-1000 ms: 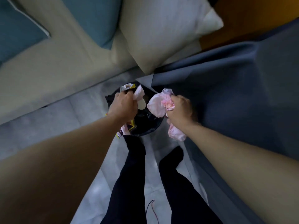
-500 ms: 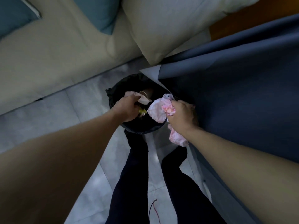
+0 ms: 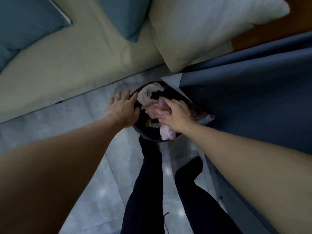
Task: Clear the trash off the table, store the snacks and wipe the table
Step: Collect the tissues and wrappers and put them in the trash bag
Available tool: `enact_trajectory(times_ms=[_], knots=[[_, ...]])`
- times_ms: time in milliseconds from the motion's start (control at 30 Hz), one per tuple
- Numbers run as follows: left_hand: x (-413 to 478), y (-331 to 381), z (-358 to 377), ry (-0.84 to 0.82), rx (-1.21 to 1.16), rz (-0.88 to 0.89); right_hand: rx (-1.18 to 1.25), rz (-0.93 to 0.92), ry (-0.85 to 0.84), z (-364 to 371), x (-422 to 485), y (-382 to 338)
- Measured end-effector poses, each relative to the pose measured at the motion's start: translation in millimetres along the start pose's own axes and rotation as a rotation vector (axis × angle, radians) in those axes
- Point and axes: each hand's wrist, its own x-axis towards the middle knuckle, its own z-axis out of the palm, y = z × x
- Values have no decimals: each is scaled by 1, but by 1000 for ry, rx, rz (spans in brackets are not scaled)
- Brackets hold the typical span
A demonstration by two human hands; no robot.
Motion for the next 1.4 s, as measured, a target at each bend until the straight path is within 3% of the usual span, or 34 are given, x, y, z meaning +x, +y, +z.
enact_trajectory(times_ms=[400,900,1267,1400], knots=[[-77,28,-79,131,59,1,-123,-100,79,-84,-77,-18],[-240,138,-252,417,118,47,-245,-307,325,-276,-253,-58],[-315,258,-323,544,211,277,-202,-183,511,-358,-362,-6],[-320,302,-331,518,232,397,-157,-96,542,-367,-398,28]])
